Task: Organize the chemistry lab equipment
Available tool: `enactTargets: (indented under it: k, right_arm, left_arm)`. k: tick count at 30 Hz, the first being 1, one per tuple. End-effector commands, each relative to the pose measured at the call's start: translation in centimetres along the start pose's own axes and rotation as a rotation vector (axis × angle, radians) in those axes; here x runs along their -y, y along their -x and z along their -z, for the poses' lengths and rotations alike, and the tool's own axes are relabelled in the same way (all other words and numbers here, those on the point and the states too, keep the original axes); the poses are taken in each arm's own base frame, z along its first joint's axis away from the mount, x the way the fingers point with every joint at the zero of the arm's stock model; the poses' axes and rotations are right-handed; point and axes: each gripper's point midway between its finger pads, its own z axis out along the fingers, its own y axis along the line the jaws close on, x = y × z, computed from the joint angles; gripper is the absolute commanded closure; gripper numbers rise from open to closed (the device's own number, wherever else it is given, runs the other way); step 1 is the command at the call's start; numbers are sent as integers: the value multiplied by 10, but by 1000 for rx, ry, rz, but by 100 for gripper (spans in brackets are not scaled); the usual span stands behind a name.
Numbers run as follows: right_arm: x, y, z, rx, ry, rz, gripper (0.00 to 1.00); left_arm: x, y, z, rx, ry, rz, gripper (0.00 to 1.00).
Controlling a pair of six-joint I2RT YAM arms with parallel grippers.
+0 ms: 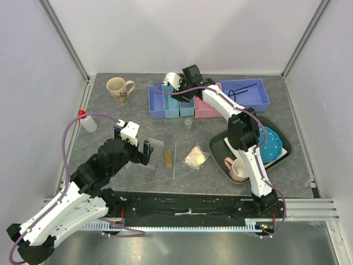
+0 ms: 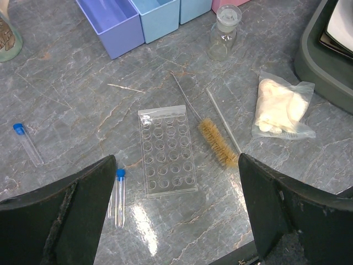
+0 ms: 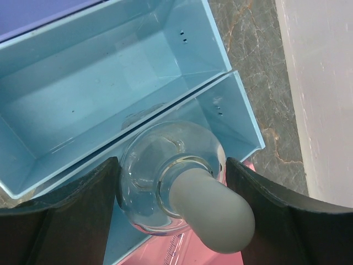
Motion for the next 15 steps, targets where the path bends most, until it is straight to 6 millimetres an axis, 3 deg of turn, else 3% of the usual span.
enactTargets:
  k: [1, 11, 15]
  right_arm:
    - [42, 39, 30, 102, -146, 10, 51]
    - [50, 36, 13, 98, -182, 13, 50]
    - [49, 34, 5, 96, -189, 13, 44]
  left_arm:
    - [-4, 10, -1, 44, 19, -8, 2]
    - [-4, 9, -2, 41, 22, -8, 2]
    - [-4, 10, -2, 41, 22, -8, 2]
